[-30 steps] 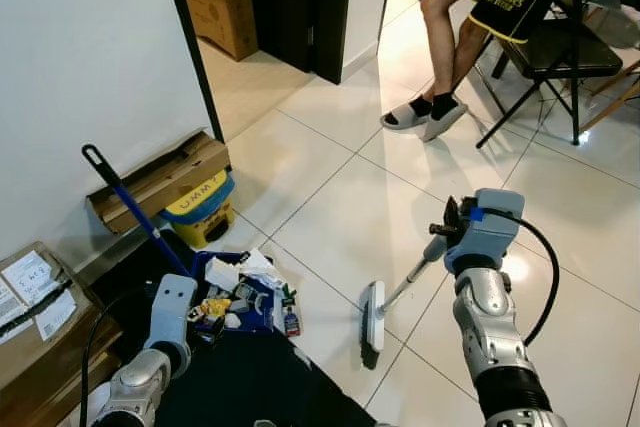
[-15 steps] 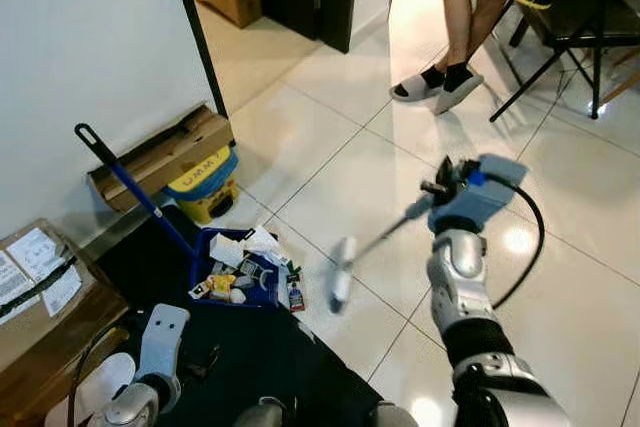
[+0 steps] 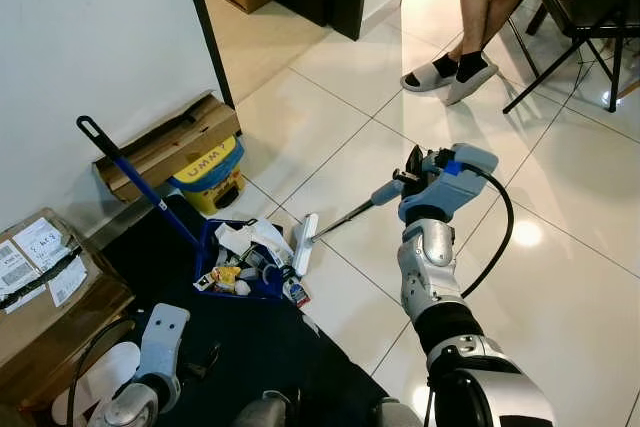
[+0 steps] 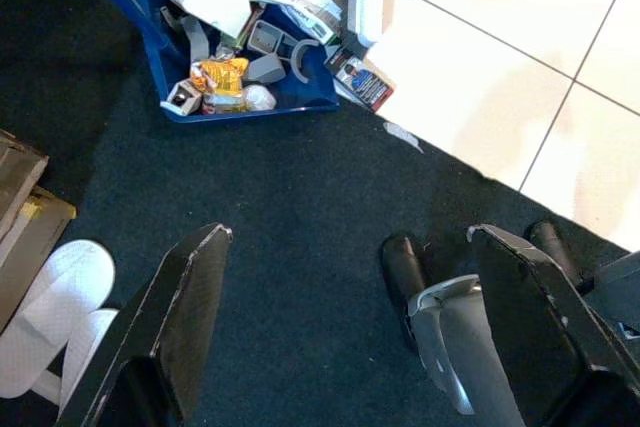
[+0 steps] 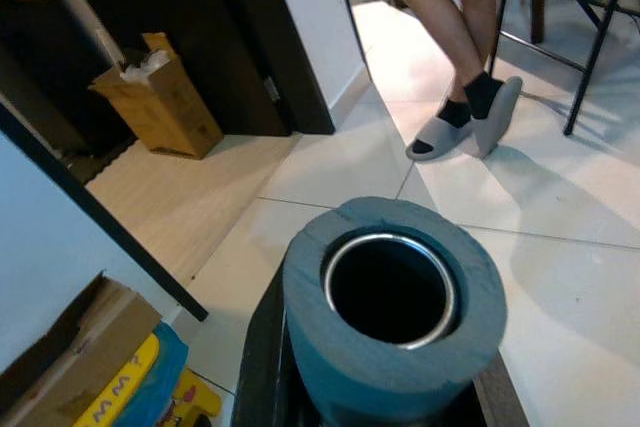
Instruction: Sweep floor
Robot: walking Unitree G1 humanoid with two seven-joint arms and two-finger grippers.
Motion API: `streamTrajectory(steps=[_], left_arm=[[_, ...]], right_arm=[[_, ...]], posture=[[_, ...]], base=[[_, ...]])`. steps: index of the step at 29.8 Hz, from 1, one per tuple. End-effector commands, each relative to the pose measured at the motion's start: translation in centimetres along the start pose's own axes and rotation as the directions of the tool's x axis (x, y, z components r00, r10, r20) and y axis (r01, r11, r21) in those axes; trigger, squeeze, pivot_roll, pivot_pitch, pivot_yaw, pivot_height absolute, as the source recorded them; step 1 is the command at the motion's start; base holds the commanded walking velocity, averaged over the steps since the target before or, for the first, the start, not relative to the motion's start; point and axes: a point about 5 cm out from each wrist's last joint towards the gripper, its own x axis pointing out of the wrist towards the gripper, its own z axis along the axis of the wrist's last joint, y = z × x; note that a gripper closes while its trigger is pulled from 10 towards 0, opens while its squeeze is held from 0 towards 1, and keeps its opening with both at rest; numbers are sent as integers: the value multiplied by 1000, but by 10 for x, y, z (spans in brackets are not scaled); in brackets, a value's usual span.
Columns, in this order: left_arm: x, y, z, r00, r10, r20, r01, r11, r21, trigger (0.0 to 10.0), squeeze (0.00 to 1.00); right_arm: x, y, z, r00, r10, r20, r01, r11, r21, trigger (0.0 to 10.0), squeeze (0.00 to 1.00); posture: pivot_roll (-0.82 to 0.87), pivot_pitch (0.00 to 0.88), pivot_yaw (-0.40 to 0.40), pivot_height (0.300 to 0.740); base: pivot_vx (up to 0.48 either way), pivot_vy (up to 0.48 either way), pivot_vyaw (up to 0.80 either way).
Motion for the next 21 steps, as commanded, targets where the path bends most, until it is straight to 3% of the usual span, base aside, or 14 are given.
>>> streamTrajectory(steps=[1,7,12,18,21], left_arm=[[-8,5,-10,1000,8,-29,-8,1000,3,10000,0],[-9,2,-13,999,0,-34,0,1000,4,10000,0],[-7,-6,-14,999,-20,-39,20,1000,3,10000,0],[-6,-9,-14,999,-24,-45,25,1000,2,10000,0],[-6,-10,-15,998,-27,-50,28,1000,2,10000,0]], right_arm=[[0,3,3,999,-19,28,18,999,46,10000,0],[6,4,10,997,-57,50,51,992,114,10000,0],[12,5,15,992,-117,47,102,964,245,10000,0],[16,3,25,988,-129,88,101,959,264,10000,0],[22,0,41,980,-135,145,88,954,287,10000,0]], posture=[[-10,332,57,740],[-10,330,58,740],[-18,321,59,740],[-27,316,59,740],[-38,309,57,740]], base=[[0,0,0],[0,0,0],[0,0,0],[0,0,0],[0,0,0]])
